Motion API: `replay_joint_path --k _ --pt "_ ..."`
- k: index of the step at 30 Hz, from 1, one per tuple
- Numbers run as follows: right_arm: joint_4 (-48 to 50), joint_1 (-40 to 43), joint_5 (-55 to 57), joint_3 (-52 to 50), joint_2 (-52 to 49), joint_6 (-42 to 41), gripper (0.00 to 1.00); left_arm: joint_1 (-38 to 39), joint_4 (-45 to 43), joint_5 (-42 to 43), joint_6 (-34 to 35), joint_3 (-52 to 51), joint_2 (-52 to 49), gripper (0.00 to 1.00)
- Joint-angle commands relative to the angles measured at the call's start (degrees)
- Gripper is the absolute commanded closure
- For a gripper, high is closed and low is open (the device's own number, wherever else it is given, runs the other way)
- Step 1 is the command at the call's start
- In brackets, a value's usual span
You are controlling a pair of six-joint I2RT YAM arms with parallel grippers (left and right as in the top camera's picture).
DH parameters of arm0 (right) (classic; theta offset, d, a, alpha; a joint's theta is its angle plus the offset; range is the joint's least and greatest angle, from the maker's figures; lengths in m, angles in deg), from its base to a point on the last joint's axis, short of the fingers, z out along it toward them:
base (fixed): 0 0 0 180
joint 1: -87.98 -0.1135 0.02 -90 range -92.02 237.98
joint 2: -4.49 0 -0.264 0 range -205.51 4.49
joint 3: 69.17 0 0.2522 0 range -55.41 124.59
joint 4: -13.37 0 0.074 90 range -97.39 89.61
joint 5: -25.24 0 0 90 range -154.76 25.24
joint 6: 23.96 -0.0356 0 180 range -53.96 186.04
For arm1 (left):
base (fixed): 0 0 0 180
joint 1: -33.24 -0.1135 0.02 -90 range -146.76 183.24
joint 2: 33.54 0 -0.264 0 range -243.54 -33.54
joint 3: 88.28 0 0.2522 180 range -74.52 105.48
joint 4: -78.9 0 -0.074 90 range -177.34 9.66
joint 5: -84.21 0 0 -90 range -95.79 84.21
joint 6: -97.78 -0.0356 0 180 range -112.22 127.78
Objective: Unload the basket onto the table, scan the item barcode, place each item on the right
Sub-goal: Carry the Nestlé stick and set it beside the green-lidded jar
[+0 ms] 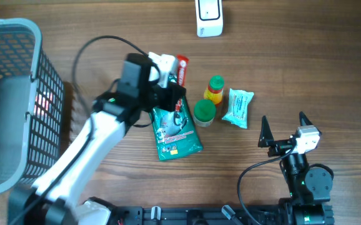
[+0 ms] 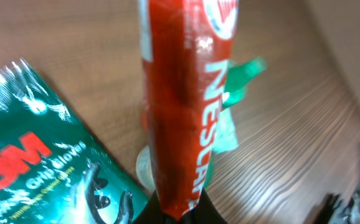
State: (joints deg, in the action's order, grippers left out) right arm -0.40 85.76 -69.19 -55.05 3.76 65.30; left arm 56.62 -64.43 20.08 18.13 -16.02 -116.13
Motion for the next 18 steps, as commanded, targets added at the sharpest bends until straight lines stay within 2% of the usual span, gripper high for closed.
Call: replay_joint_path --k 1,5,6,7,13,18 --pt "0.2 0.0 0.1 -0.1 0.5 0.6 0.00 0.9 -3.4 -1.4 -0.5 -1.0 -9.2 0.96" --pt "0.1 0.0 0.1 -0.1 0.5 0.6 0.00 0.9 -5.6 -1.8 2.6 -1.0 -15.5 0.96" --pt "0.1 0.0 0.1 -0.1 0.5 0.6 0.01 0.9 -5.7 -1.8 2.8 -1.0 -16.4 0.93" --pt "0.1 0.0 0.1 -0.1 0.5 0.5 0.00 0.9 -5.8 -2.6 2.7 -1.0 -16.9 0.74" --pt "0.1 0.0 0.1 -0.1 0.5 0.6 0.00 0.9 -5.6 -3.5 2.8 -0.7 -16.3 0.53" --pt "0.1 0.0 0.1 -0.1 0.5 0.6 0.00 -0.4 0.3 -6.6 2.7 5.1 -8.3 0.51"
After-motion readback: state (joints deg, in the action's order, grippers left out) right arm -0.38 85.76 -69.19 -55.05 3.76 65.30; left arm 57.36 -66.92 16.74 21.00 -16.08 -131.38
